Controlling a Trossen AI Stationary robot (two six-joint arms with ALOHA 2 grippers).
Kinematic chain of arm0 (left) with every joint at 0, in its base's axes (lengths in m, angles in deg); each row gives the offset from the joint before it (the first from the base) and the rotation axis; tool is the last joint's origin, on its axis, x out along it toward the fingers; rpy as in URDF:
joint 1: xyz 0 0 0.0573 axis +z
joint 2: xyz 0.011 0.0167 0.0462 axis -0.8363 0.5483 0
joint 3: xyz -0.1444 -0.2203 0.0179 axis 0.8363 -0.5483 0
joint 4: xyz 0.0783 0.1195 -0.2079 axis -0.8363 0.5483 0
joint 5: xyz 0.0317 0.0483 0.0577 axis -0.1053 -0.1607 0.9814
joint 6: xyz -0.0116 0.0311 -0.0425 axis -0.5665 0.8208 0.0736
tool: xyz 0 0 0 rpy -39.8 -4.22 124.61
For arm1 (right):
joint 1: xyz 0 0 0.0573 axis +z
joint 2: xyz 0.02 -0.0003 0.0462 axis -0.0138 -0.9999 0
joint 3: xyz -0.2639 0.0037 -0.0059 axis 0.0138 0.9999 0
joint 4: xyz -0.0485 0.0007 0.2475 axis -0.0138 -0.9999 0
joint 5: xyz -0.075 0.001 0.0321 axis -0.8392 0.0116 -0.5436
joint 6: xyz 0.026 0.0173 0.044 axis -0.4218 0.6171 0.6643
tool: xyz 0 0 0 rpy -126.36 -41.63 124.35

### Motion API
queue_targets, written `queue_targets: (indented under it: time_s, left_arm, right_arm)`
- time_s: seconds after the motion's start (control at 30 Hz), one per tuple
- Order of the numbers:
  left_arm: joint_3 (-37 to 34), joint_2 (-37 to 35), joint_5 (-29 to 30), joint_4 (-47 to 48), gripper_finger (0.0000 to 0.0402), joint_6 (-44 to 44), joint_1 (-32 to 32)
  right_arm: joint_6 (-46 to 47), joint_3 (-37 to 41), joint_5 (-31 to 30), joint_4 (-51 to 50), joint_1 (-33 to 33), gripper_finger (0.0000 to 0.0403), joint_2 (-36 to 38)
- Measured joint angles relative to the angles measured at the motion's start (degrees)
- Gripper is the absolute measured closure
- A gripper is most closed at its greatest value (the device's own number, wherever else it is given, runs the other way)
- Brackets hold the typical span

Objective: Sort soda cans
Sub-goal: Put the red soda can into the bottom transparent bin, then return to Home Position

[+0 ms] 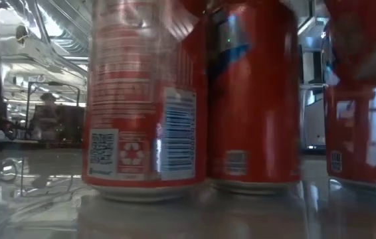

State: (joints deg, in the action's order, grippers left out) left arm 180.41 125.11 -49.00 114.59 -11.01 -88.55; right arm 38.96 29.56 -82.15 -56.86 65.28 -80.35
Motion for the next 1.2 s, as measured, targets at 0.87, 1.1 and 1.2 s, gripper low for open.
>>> queue_targets:
  time_s: [0.87,1.1,1.2]
  left_arm:
    - [-0.1,0.4,1.7,2.1,0.0044,3.0,0.2]
    - [-0.1,-0.3,1.6,2.5,0.0041,3.0,0.2]
    - [0.6,-1.3,1.4,3.9,0.0041,3.2,0.3]
  right_arm:
    - [-0.1,0.0,-2.5,-3.0,0.0,0.0402,0.0]
    - [-0.1,0.0,-2.2,-2.9,0.0,0.0402,0.0]
    - [-0.1,0.0,-1.4,-2.8,0.0,0.0402,0.0]
